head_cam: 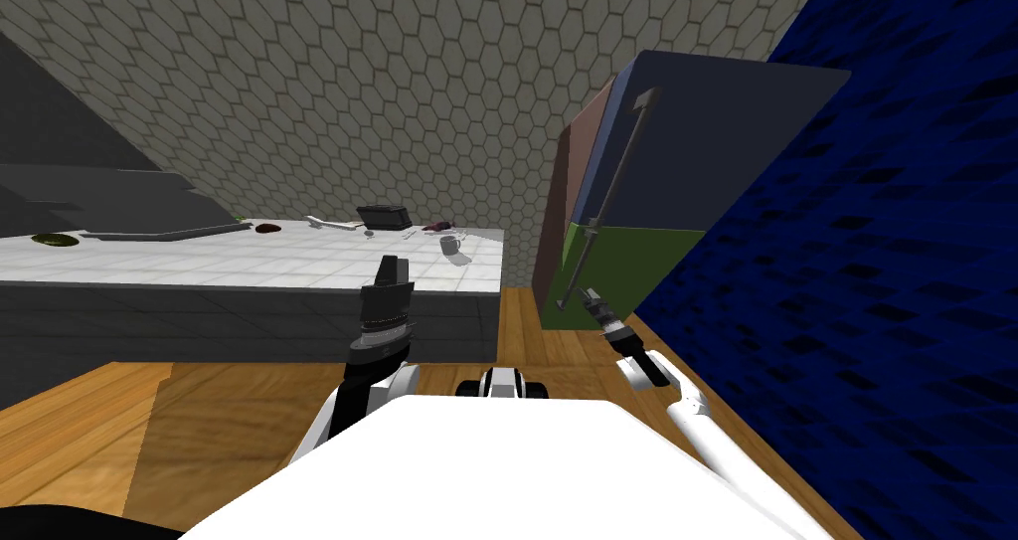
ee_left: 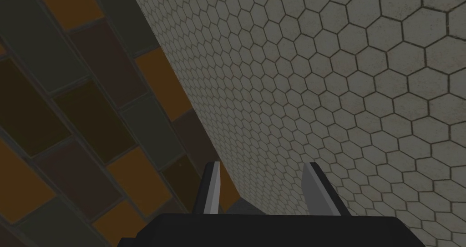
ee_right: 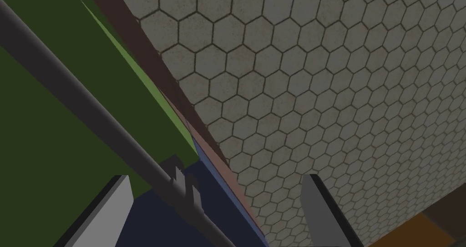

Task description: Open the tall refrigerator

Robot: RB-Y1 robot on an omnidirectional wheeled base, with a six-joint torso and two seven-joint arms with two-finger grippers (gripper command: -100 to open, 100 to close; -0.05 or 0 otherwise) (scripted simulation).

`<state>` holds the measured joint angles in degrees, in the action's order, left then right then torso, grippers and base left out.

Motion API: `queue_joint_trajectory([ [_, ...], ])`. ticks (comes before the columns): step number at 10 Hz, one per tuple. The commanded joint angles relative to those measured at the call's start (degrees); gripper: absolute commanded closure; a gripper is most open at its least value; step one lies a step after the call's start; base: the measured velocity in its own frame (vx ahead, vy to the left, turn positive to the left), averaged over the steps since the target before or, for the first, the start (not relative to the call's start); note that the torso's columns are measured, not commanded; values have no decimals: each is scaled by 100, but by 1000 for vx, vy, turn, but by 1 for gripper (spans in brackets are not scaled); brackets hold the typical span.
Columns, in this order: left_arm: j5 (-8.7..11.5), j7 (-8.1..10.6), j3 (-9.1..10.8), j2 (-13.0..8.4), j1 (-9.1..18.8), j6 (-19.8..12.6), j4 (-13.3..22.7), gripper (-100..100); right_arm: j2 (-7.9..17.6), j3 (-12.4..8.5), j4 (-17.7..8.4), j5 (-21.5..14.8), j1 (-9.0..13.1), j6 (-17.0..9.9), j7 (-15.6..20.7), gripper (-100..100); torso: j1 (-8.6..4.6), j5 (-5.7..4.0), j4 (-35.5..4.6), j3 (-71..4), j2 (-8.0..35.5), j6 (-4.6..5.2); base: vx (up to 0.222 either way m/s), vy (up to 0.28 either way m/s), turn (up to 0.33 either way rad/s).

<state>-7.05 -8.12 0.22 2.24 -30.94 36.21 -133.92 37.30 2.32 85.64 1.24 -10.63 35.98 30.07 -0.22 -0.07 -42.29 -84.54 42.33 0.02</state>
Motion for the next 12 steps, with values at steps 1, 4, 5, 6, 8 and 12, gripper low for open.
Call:
queue_joint_trajectory([
  [1,0,0,0,0,0,0,0,0,254,20,-443,24,173,-5,242,-100,17,5,0,-2,-3,-3,32,63,38],
  [4,0,0,0,0,0,0,0,0,706,47,-967,68,449,-41,654,-100,27,9,-1,0,0,0,21,89,63],
  [5,0,0,-1,1,0,0,0,0,706,47,-1111,68,449,-41,654,-100,35,11,0,-2,-4,-3,27,83,42],
  [6,0,0,0,0,0,0,0,0,923,61,-1314,89,588,-62,858,-100,20,7,1,-3,-6,0,41,81,78],
  [8,0,0,0,0,0,0,0,0,1164,74,-1625,111,728,-85,1059,-100,12,5,1,-4,-5,1,38,79,58],
  [12,0,0,0,0,0,0,0,0,1621,100,-2331,153,1002,-132,1452,-100,17,6,0,-1,-2,-1,37,80,50],
])
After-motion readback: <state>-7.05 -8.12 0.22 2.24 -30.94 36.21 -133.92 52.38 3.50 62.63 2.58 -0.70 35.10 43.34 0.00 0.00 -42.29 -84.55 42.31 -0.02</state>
